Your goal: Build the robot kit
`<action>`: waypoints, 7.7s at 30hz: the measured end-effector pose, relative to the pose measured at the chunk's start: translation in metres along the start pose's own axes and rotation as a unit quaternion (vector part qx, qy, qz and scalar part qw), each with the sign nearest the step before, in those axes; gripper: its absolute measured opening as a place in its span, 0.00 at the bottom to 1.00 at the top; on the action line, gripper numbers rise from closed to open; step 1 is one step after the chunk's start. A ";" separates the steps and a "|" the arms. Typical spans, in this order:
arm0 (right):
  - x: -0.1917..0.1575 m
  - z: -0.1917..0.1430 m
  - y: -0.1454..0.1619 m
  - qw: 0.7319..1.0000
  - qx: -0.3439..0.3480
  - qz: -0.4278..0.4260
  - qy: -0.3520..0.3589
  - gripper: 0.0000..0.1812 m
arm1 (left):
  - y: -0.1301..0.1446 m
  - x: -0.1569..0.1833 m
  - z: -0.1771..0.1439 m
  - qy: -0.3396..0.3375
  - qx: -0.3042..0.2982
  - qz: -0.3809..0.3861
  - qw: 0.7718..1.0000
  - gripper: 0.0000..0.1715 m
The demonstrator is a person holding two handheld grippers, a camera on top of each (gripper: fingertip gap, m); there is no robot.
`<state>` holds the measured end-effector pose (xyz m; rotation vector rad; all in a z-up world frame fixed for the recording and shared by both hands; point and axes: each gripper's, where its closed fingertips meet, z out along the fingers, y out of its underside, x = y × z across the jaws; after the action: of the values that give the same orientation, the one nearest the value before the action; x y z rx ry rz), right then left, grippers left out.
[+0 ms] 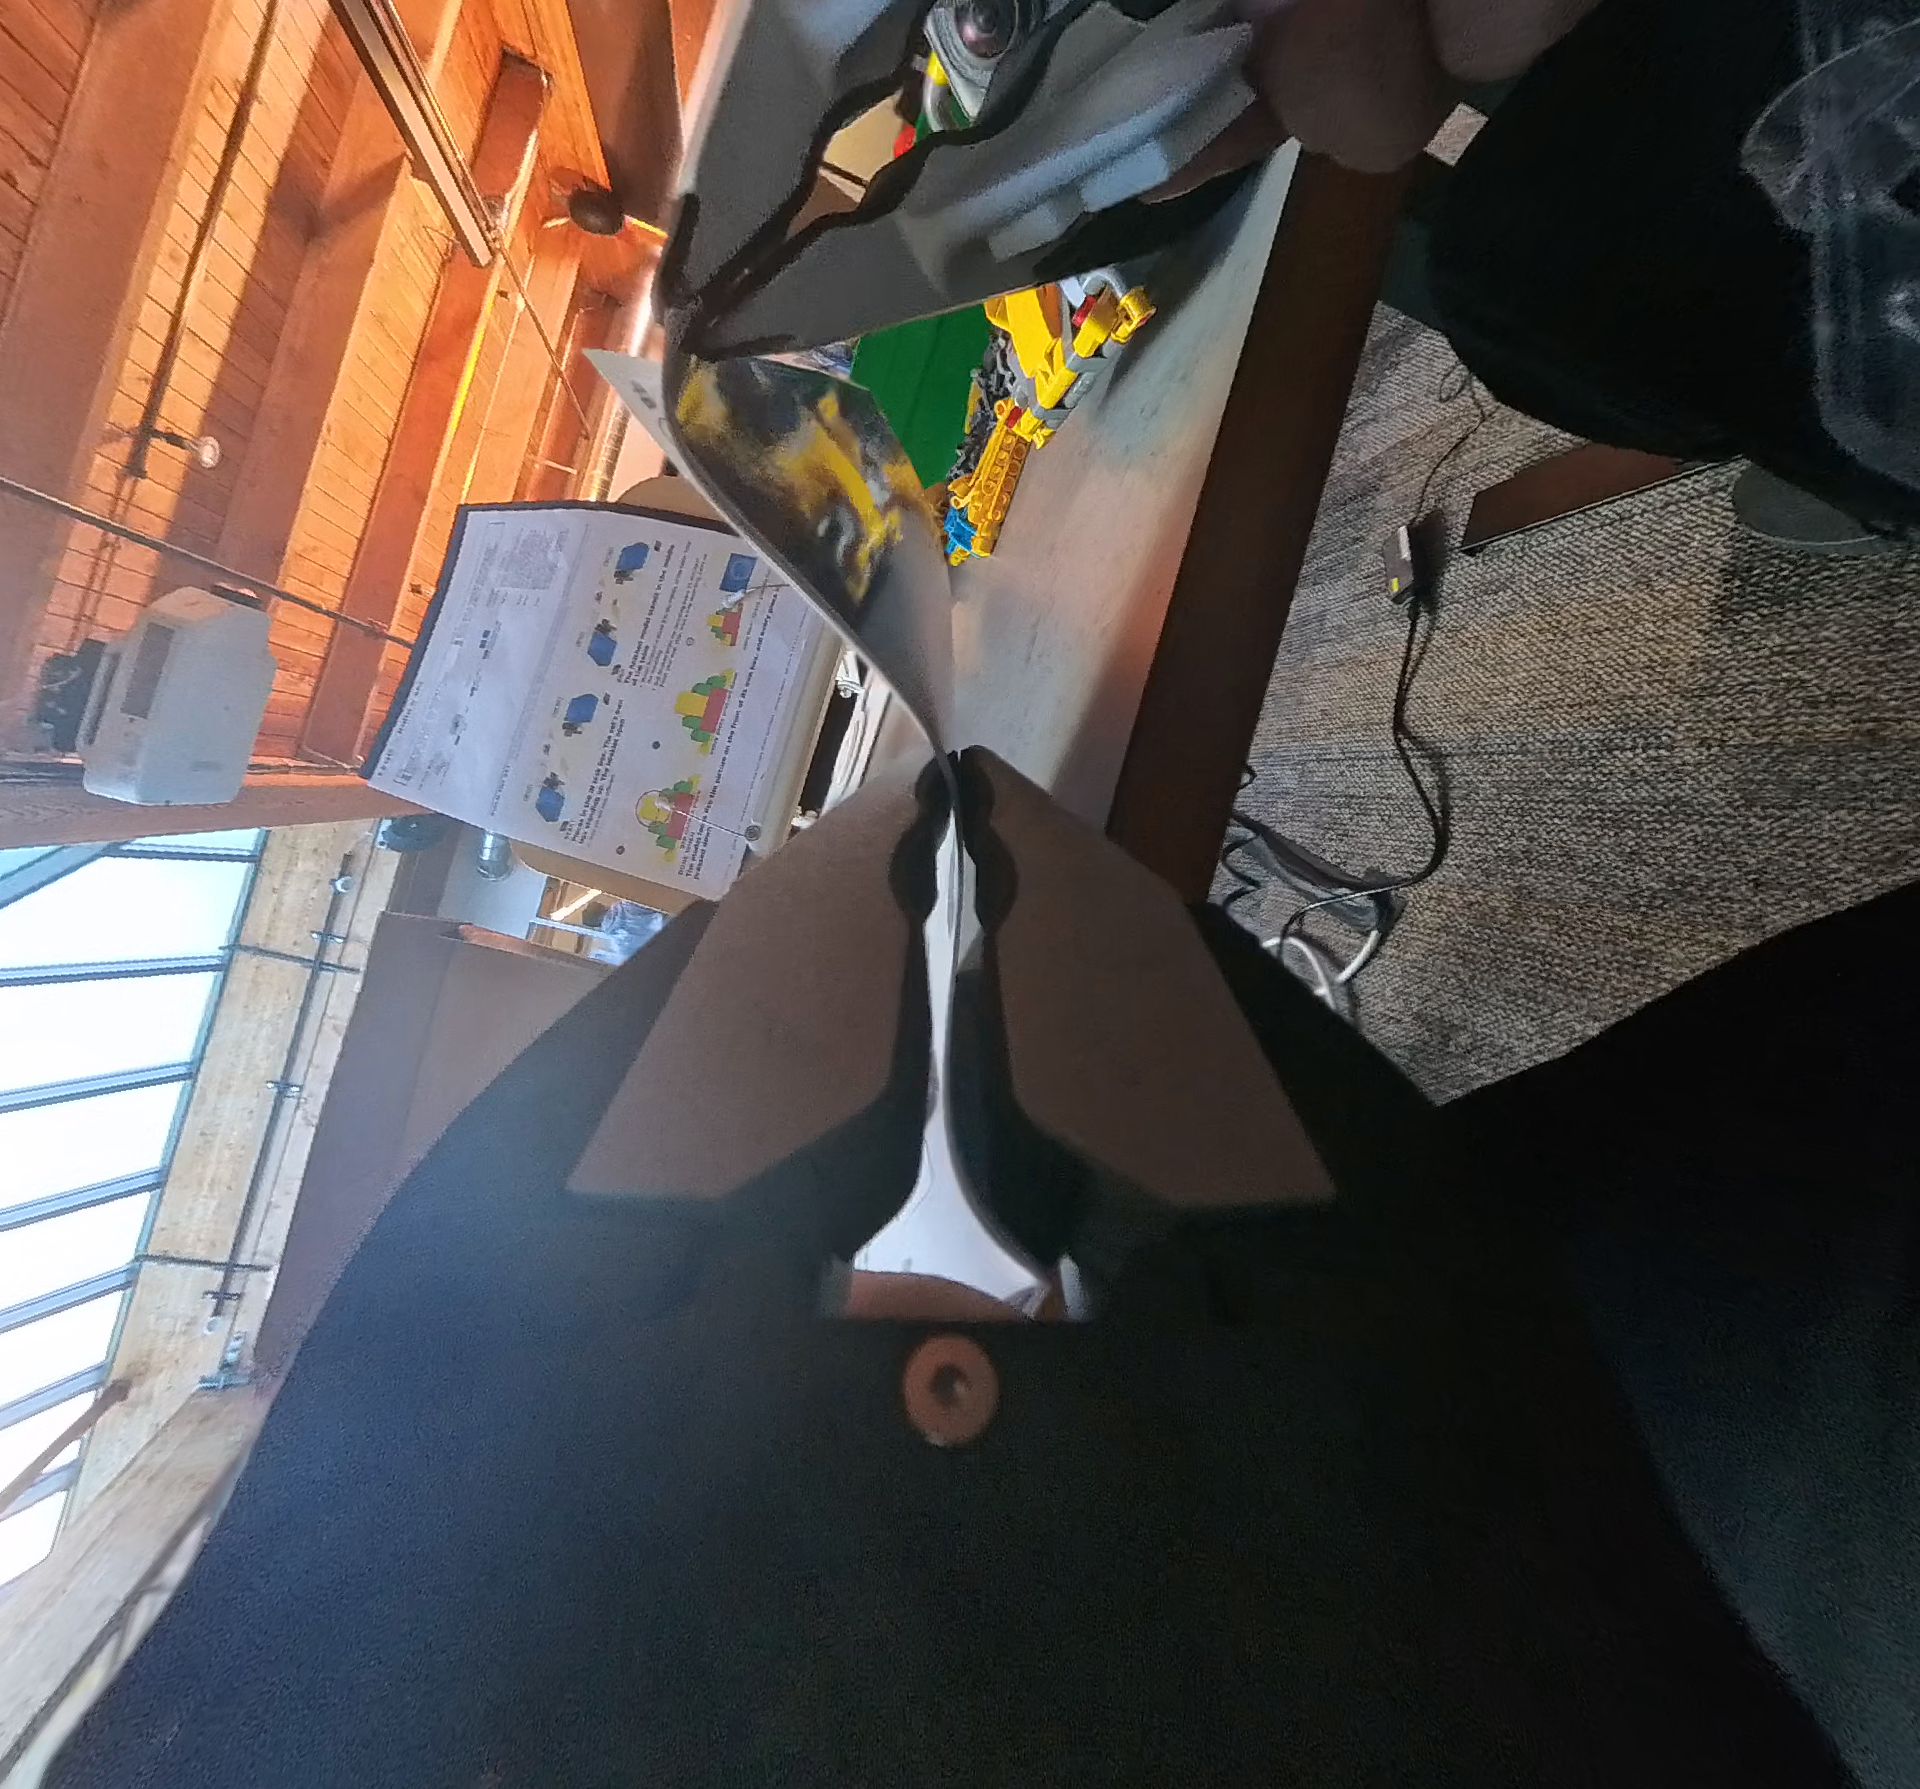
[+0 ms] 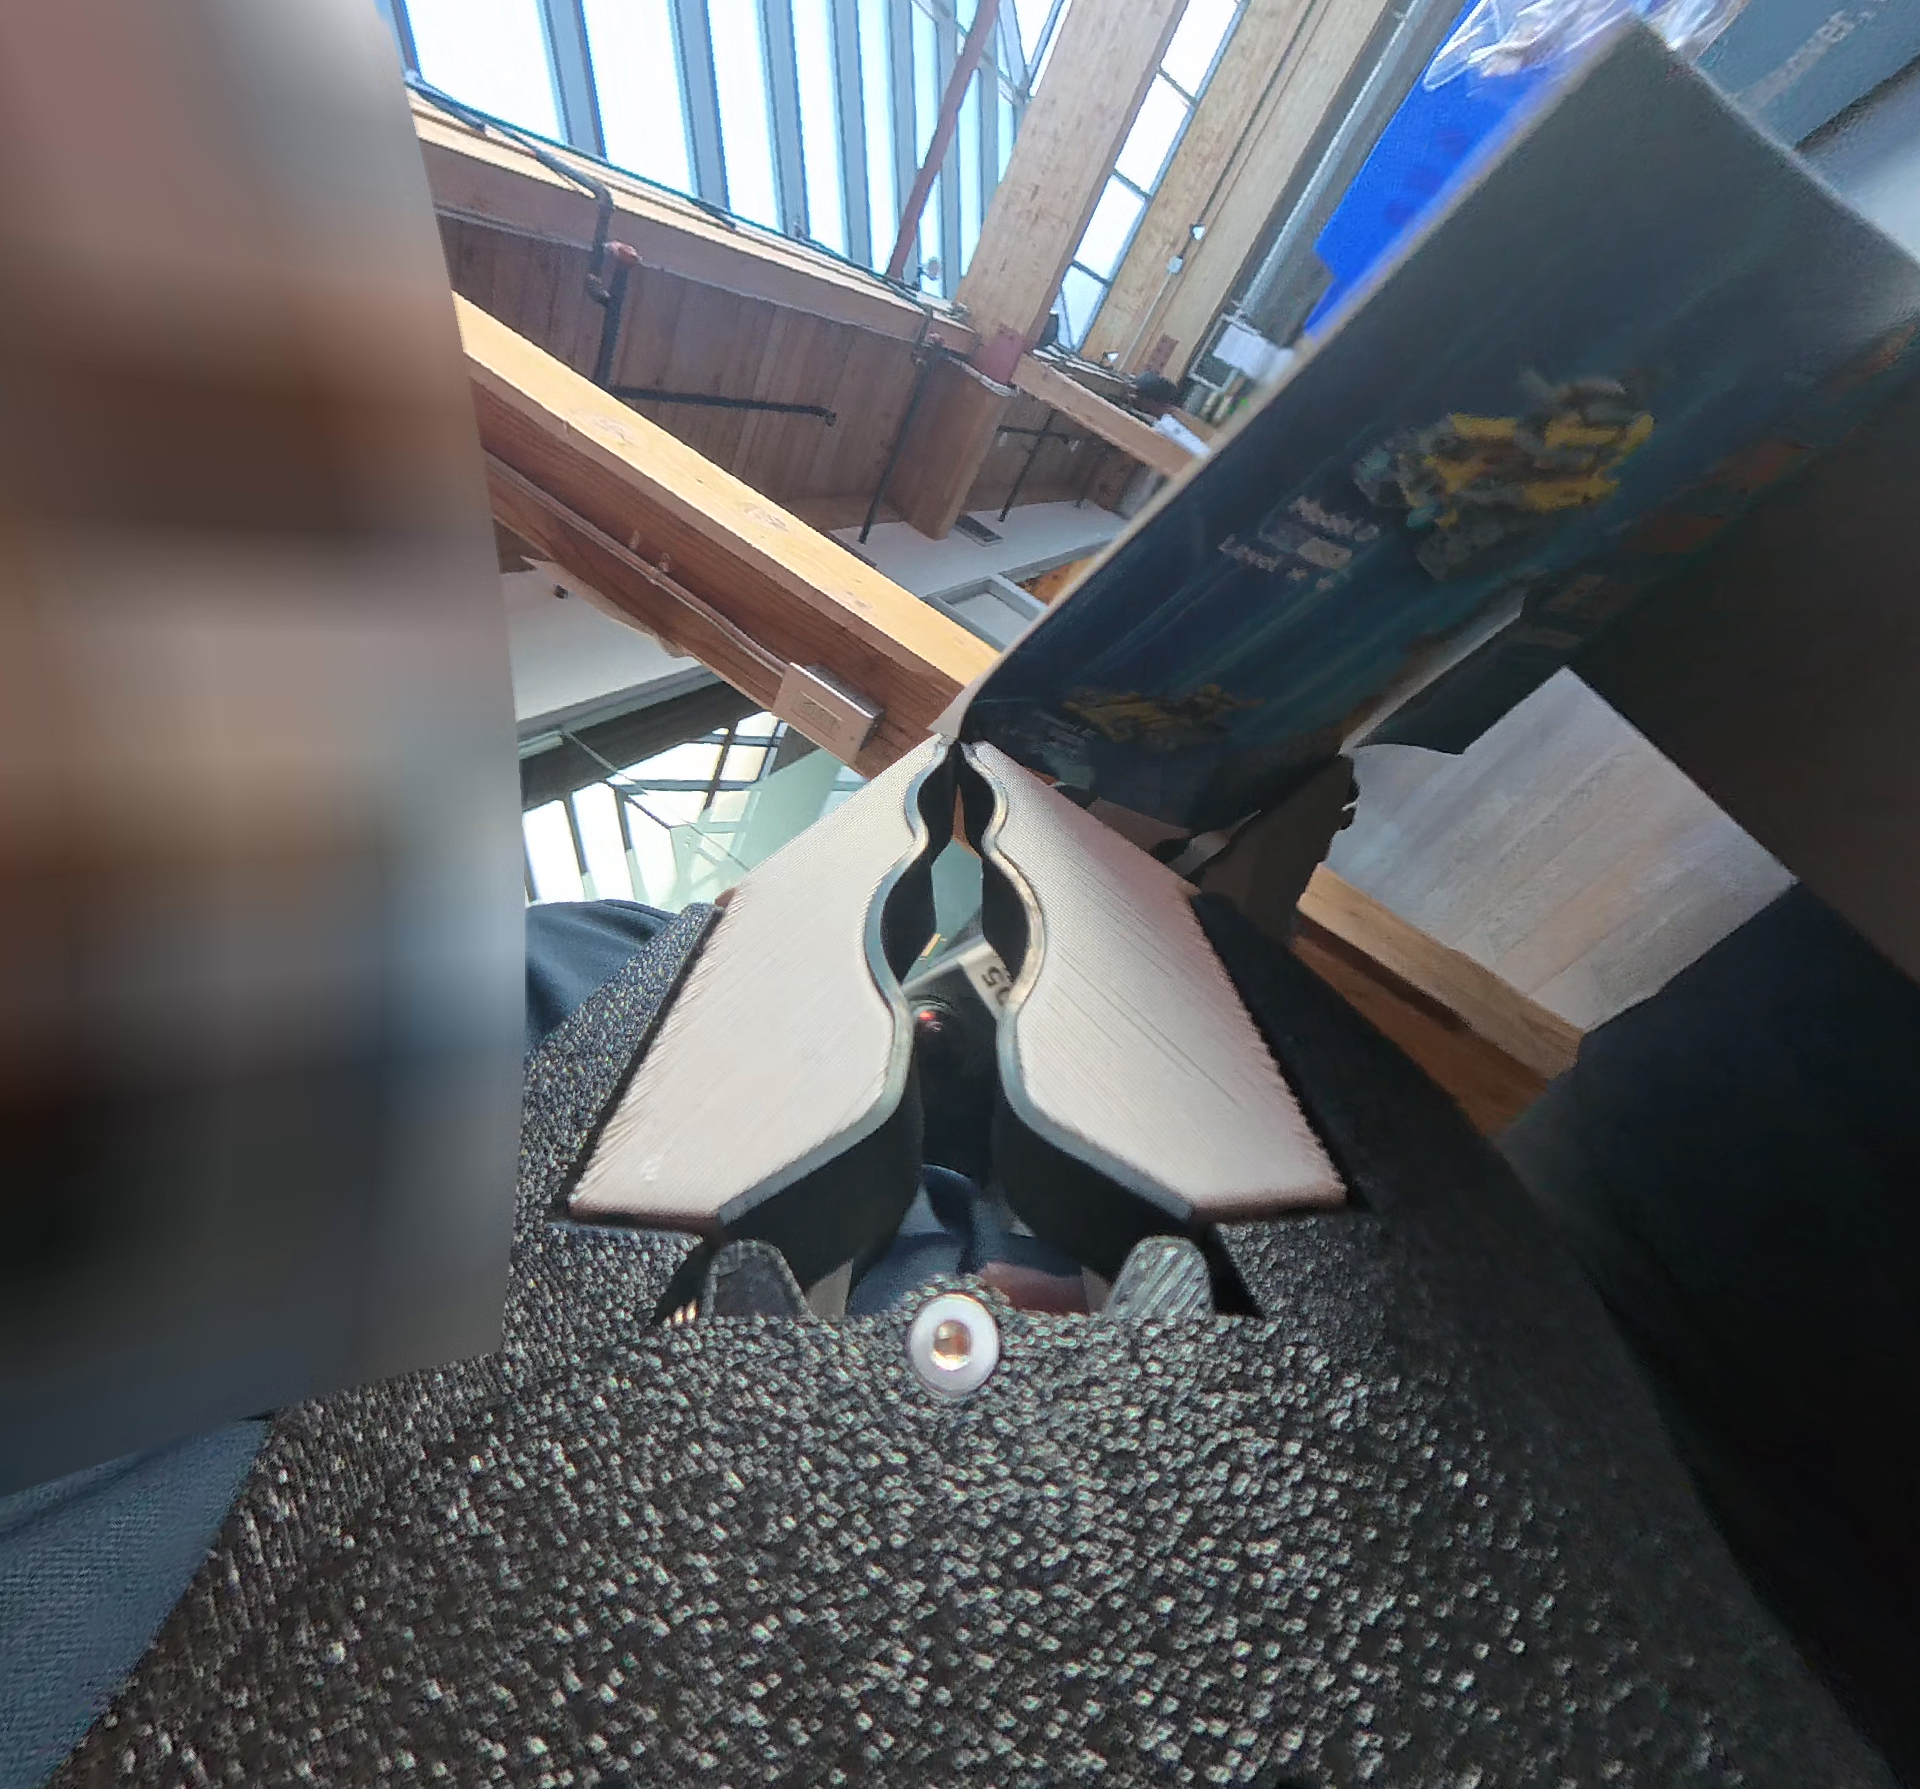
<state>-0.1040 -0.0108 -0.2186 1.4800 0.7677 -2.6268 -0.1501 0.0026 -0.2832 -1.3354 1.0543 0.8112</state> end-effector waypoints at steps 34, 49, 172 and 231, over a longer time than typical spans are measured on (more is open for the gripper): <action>0.045 -0.010 0.010 0.957 -0.092 -0.211 0.178 0.00 | -0.019 -0.015 0.003 0.214 0.009 -0.518 0.828 0.04; 0.051 -0.024 -0.002 0.952 -0.071 -0.205 0.214 0.00 | 0.065 -0.097 -0.019 0.029 0.010 -0.589 0.808 0.00; 0.082 -0.078 0.037 0.790 -0.207 -0.445 0.368 0.28 | 0.006 0.025 0.022 0.118 -0.082 -0.504 0.852 0.10; 0.172 0.017 -0.046 0.652 -0.479 -0.391 0.438 0.00 | 0.106 0.003 -0.010 0.076 -0.196 -0.637 0.742 0.00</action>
<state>-0.2238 0.0581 -0.3320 2.0855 2.7449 -0.8299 -0.2491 0.0032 -0.3237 -2.0580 -0.1282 -0.1707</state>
